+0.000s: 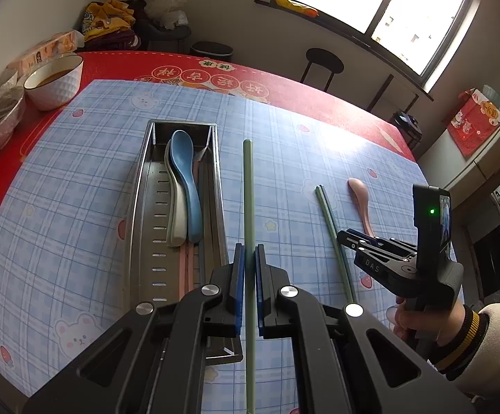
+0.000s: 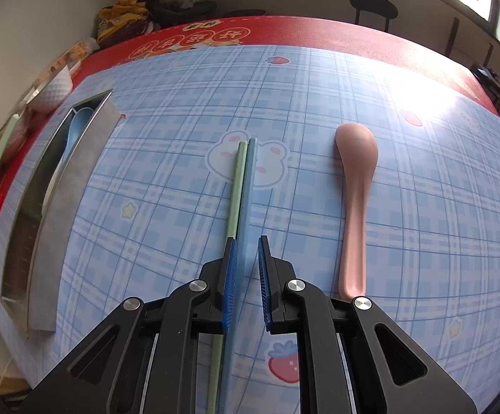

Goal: Organize utensils

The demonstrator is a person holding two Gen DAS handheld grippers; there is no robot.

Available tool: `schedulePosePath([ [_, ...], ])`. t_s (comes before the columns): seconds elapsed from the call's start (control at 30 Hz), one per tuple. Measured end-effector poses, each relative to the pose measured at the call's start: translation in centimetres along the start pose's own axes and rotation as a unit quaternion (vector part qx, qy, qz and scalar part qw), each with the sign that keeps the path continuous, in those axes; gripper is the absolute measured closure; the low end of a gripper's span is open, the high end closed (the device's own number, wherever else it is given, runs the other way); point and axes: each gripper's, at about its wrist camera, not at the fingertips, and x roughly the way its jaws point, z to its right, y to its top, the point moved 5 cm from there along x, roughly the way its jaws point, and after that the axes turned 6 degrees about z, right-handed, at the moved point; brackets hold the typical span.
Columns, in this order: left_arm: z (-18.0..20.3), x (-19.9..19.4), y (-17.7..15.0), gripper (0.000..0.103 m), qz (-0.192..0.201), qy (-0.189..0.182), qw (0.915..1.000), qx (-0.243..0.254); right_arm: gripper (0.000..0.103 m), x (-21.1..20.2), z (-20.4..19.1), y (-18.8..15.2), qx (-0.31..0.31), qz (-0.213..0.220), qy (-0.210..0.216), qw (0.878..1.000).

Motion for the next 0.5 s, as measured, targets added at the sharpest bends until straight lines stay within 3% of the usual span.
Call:
schedulePosePath([
  [0.07,-0.1,0.0,0.0,0.097,-0.001,-0.002,1.0000,-0.001,0.092,0.4,-0.2,-0.5,-0.003,-0.014,-0.002,1.000],
  [0.37,-0.7,0.1,0.0,0.097,-0.004,-0.008,0.9999,-0.012,0.093,0.6,-1.3,-0.9,-0.060,0.014,-0.028,0.998],
  [0.5,-1.3,-0.2,-0.2,0.097,-0.005,-0.008,0.9997,-0.024,0.093,0.5,-1.1,-0.9,-0.056,0.022,-0.022,0.998],
])
